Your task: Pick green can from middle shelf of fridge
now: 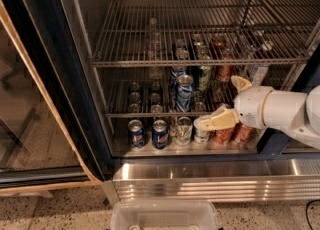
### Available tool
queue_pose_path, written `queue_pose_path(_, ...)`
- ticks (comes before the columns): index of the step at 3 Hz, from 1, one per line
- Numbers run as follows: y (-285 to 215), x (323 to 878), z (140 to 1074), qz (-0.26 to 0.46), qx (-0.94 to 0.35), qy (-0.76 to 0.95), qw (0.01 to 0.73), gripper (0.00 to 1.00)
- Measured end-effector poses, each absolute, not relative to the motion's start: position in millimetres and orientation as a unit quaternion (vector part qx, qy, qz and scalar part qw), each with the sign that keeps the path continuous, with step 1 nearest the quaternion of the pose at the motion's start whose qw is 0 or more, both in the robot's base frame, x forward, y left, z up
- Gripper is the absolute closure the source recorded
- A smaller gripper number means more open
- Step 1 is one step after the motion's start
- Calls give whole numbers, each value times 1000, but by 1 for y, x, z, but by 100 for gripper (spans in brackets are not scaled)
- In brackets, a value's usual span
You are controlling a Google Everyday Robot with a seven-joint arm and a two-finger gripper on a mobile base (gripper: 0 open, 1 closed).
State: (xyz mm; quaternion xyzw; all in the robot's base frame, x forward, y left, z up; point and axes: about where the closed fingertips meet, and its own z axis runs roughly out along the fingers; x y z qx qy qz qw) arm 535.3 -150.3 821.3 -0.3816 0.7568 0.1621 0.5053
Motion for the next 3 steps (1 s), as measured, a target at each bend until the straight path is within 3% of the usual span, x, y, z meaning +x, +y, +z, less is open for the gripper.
queue_pose_path(3, -159, 555, 808, 182, -334, 755, 533, 0)
